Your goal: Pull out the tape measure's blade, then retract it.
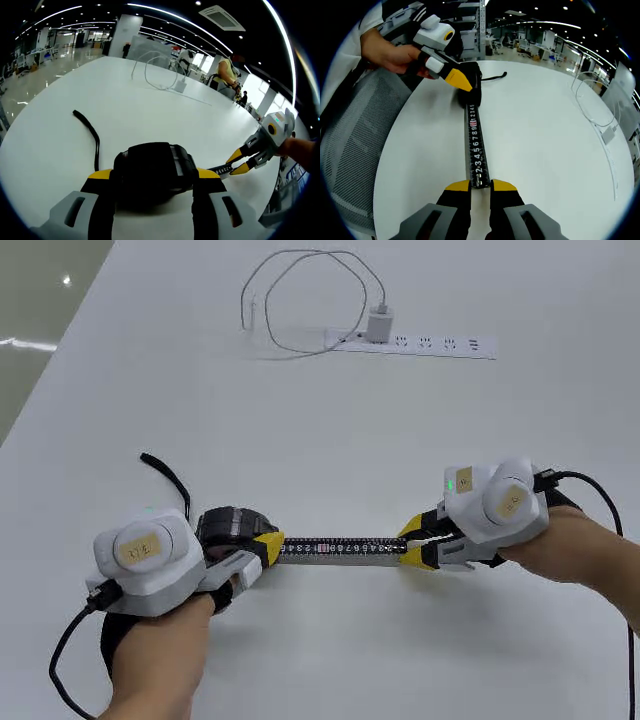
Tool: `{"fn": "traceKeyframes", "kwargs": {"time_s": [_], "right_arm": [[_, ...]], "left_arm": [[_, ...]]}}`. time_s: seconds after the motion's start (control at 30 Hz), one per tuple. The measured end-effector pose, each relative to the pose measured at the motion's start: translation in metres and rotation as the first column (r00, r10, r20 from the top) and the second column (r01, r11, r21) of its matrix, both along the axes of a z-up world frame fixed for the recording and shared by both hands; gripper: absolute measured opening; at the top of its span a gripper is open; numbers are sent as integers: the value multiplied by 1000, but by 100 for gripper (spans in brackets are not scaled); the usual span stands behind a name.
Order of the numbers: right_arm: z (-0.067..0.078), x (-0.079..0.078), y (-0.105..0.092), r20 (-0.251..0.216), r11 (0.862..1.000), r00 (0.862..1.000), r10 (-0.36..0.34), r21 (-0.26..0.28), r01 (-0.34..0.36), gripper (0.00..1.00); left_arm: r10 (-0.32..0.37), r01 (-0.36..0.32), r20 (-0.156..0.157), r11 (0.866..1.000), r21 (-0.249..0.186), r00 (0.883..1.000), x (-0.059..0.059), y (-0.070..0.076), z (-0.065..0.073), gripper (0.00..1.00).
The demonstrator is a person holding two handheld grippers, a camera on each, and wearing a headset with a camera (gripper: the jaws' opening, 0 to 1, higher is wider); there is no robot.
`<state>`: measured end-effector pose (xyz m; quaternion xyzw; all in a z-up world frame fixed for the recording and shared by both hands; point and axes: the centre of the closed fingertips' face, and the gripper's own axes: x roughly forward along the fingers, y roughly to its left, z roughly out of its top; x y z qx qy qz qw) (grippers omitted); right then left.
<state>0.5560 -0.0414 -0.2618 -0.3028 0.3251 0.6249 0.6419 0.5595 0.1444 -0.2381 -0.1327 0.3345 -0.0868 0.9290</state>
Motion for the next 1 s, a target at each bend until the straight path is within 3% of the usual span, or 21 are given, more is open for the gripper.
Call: {"fn": "traceKeyframes", "kwargs": {"time_s": [1.0], "right_arm": [[-1, -4, 30, -24, 1000, 1000, 7, 24, -7, 9]], "left_arm": [[-2, 2, -4, 1000, -3, 1000, 0, 0, -1, 58]]}}
